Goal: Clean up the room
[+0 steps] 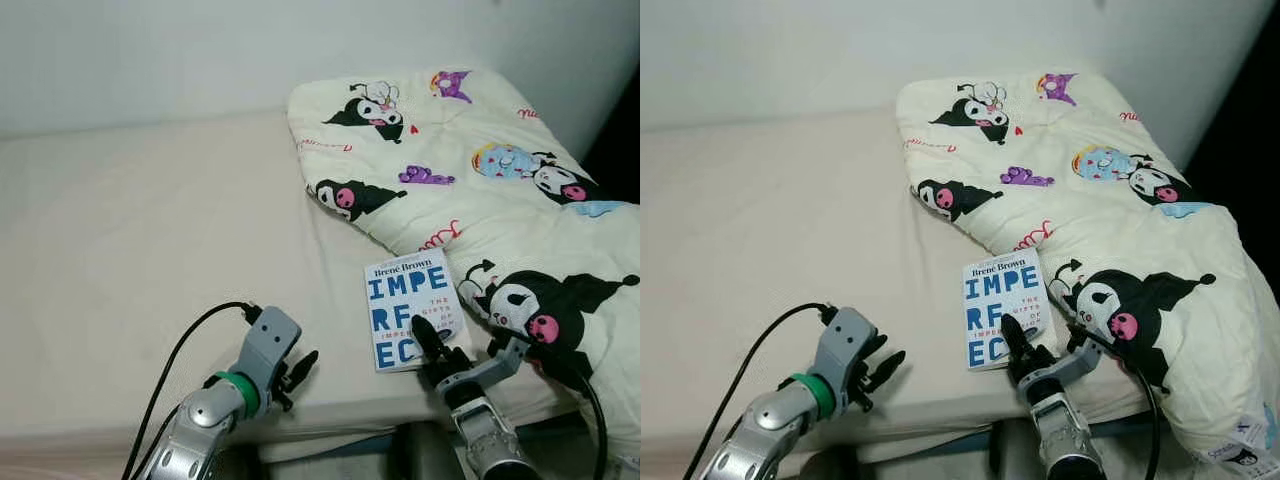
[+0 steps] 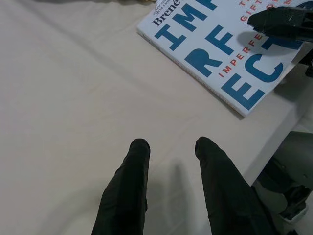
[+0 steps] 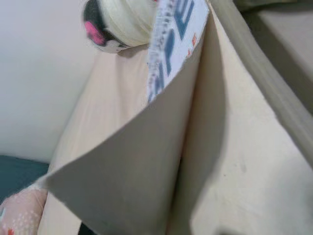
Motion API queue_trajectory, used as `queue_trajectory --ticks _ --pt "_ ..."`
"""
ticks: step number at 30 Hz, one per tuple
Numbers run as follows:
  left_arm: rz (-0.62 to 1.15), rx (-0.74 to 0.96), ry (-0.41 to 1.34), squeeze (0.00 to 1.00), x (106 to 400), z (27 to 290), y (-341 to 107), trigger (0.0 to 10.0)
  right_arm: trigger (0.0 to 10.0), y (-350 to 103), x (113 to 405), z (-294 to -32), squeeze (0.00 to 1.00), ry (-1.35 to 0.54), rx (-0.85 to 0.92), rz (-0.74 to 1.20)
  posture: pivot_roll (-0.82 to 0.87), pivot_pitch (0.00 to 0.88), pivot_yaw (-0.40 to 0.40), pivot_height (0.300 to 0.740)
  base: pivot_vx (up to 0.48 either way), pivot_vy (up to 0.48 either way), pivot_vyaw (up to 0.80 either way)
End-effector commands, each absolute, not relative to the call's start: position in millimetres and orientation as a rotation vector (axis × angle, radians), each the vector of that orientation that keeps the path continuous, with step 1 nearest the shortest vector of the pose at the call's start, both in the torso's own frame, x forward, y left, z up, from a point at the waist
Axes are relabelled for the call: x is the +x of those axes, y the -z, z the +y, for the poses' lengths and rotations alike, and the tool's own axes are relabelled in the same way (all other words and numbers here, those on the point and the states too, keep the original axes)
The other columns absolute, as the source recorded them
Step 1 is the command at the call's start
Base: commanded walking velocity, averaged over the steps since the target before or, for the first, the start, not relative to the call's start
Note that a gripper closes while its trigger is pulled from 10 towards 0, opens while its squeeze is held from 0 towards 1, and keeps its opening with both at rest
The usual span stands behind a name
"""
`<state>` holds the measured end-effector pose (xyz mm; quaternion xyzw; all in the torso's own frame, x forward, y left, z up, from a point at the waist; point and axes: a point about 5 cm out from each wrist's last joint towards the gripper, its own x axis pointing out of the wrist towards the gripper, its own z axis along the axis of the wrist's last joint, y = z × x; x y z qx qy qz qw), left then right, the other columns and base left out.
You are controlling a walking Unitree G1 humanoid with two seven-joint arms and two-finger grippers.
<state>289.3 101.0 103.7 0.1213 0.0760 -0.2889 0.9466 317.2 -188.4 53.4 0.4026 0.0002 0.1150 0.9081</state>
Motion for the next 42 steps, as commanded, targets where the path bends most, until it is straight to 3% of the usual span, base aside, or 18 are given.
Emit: queue_trajectory --ticks 1,8,19,22,26,30,31,36,42 --pt "0.181 0.253 0.579 0.0 289.6 103.8 -97.2 10.0 0.0 -58.3 317.7 -177.9 0.0 -0.33 0.799 -0.017 -0.08 0.172 0.147 0.595 0.0 0.0 0.0" --pt "0.176 0.248 0.569 0.0 291.8 103.2 -96.9 10.0 0.0 -67.7 321.1 -174.0 0.0 -0.353 0.723 -0.041 -0.09 0.163 0.137 0.595 0.0 0.0 0.0" --pt "0.162 0.235 0.554 0.0 296.5 100.5 -97.8 10.0 0.0 -92.4 320.3 -161.8 0.0 -0.438 0.443 -0.101 -0.11 0.145 0.115 0.595 0.0 0.0 0.0" --pt "0.15 0.222 0.543 0.0 299.6 98.6 -100.1 10.0 0.0 -104.9 315.7 -154.5 0.0 -0.486 0.23 -0.134 -0.12 0.139 0.105 0.595 0.0 0.0 0.0" --pt "0.134 0.188 0.531 0.0 301.7 97.3 -104.8 10.0 0.0 -114.5 312.3 -154.8 0.0 -0.476 0.077 -0.171 -0.13 0.13 0.096 0.595 0.0 0.0 0.0" --pt "0.072 0.09 0.493 0.0 302.9 104.8 -127.7 10.0 0.0 -140.3 306.9 -162.5 0.0 -0.354 -0.121 -0.279 -0.14 0.112 0.083 0.595 0.0 0.0 0.0" --pt "0.054 0.037 0.46 0.0 303.1 112.8 -134.3 10.0 10.0 -149.1 303.3 -163.8 0.0 -0.331 -0.14 -0.315 -0.14 0.096 0.069 0.595 0.0 0.0 0.0" --pt "0.0 -0.098 0.296 0.0 304.7 140.8 -147.7 10.0 10.0 -163.6 291.5 -160.2 0.0 -0.313 -0.141 -0.372 -0.14 0.076 0.041 0.595 0.0 0.0 0.0" --pt "-0.001 -0.086 0.201 0.0 298.5 151.0 -139.5 10.0 10.0 -161.8 292.9 -159.7 0.0 -0.303 -0.196 -0.403 -0.14 0.051 0.014 0.605 0.0 0.0 0.0"
